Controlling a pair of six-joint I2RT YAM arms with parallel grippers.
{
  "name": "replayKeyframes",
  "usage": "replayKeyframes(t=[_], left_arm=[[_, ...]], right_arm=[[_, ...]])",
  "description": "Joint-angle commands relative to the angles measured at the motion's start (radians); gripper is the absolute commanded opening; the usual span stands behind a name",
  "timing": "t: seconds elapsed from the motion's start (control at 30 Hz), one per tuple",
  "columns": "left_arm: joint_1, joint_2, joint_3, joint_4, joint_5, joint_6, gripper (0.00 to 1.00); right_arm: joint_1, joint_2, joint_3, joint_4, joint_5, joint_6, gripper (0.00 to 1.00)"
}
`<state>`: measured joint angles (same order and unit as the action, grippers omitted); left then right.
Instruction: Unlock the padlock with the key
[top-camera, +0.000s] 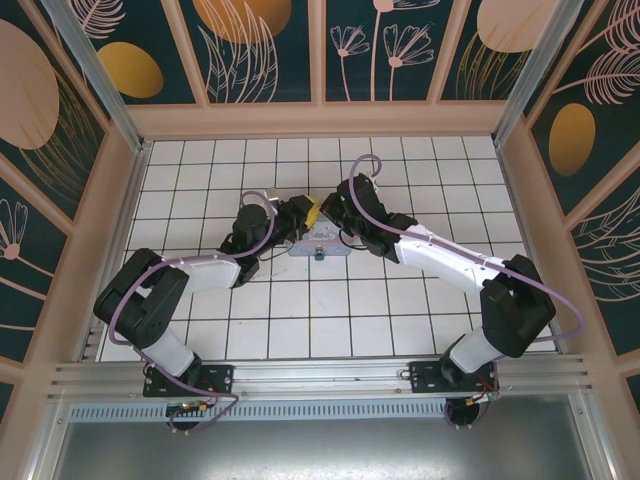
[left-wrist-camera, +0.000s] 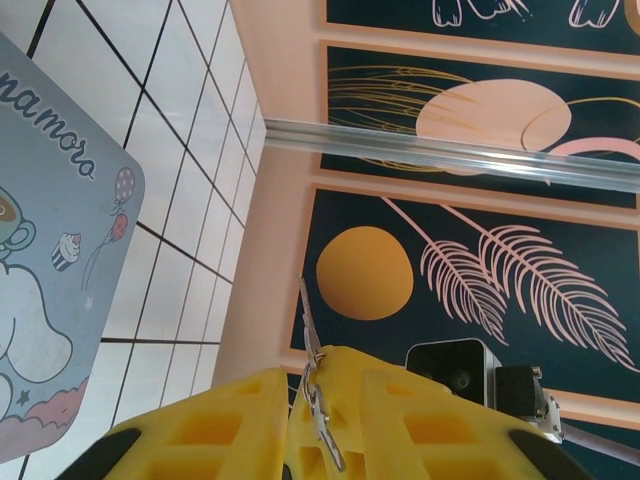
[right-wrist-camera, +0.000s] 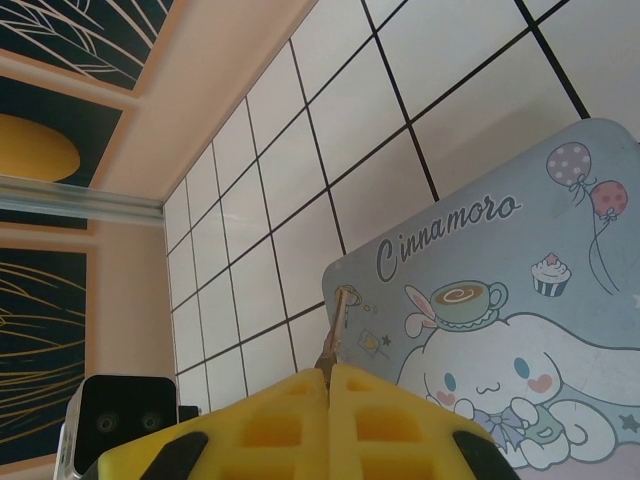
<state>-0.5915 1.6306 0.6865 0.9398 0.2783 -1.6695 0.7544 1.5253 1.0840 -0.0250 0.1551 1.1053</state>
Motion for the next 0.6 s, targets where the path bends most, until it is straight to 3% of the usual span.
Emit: replayKeyframes(t=[0.0, 0.43, 0.57], left_arm=[[-0.006, 0.016, 0.011, 0.047, -0.014, 0.002, 0.26], [-0.007, 0.028, 0.017, 0.052, -0.019, 0.008, 0.16], [-0.008, 0.031, 0.021, 0.053, -0.017, 0.012, 0.07]], right_arm=[[0.003, -0.011, -0.006, 0.032, -0.011, 0.006, 0.00], [0.005, -0.007, -0.018, 0.043, -0.016, 0.011, 0.00], [0.005, -0.009, -0.017, 0.042, -0.019, 0.010, 0.00]])
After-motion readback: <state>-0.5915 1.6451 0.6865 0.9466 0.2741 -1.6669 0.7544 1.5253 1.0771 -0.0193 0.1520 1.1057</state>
